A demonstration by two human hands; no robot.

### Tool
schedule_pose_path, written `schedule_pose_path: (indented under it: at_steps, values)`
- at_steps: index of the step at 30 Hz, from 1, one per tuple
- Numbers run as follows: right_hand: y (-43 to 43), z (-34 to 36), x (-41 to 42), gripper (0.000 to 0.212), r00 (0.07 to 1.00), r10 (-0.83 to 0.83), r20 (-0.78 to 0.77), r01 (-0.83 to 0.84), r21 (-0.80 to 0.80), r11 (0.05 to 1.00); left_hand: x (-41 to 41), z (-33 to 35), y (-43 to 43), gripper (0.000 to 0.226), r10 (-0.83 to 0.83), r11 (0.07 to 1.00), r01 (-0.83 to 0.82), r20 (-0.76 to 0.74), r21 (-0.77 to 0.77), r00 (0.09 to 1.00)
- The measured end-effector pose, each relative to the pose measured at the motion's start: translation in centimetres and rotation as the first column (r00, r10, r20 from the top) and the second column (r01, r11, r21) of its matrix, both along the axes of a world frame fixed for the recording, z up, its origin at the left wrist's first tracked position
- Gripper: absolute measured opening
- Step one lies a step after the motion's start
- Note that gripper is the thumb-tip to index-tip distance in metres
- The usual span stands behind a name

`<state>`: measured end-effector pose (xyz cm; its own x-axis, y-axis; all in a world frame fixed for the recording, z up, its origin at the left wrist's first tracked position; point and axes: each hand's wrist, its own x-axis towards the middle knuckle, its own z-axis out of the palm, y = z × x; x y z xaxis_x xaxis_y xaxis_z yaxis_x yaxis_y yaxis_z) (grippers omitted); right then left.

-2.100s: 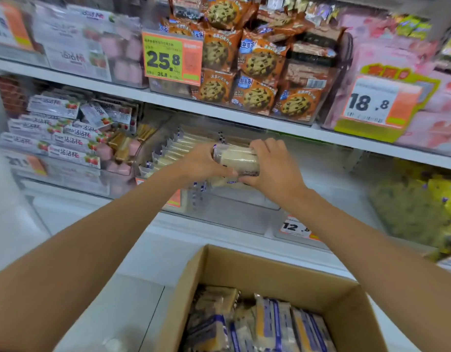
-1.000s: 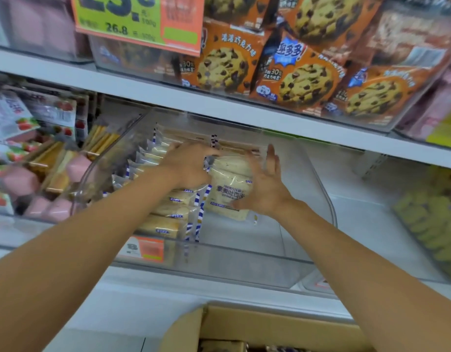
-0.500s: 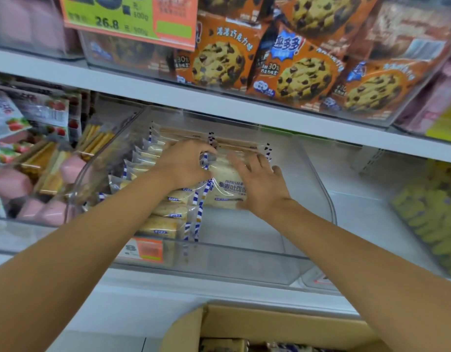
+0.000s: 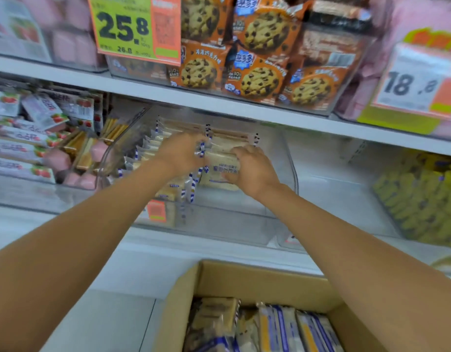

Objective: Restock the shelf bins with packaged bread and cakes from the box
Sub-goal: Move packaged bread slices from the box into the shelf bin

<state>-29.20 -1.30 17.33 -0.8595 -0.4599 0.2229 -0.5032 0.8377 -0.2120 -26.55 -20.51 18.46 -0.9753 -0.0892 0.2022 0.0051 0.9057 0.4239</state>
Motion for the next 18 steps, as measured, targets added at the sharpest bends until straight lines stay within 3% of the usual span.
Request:
schedule_pose_path:
  at_steps: [4,7,10,14,18]
  values:
    - [2.3,0.4,4.6,0.023,0.999,0.022,-0.035,-0.026,-0.111,0.994,5.6,0.2,3.5,0.01,0.028,0.999,-0.026,-0.085,0.027,0.996]
    - [5.3,-0.3,8.7,0.016,0.997,0.058,-0.041,-0.066,-0.226,0.972,10.0,-0.2,7.1,0.013,0.007,0.998,-0.004,-0.052,0.067,0.999]
    - [9.4,-3.7,12.7,0.011,0.98,0.098,0.176,-0.037,-0.321,0.946,14.0,-3.0,10.3,0.011,-0.013,0.994,0.003,0.087,0.11,0.996]
    - [16.9,-11.5,16.9,0.017,0.837,0.032,0.547,0.028,-0.1,0.995,18.7,-9.0,12.9,0.011,-0.052,0.983,-0.009,0.33,0.182,0.943]
    - [23.0,-18.8,19.4,0.025,0.767,-0.107,0.633,0.071,0.083,0.994,21.6,-14.1,14.1,0.021,-0.118,0.953,-0.023,0.438,0.303,0.891]
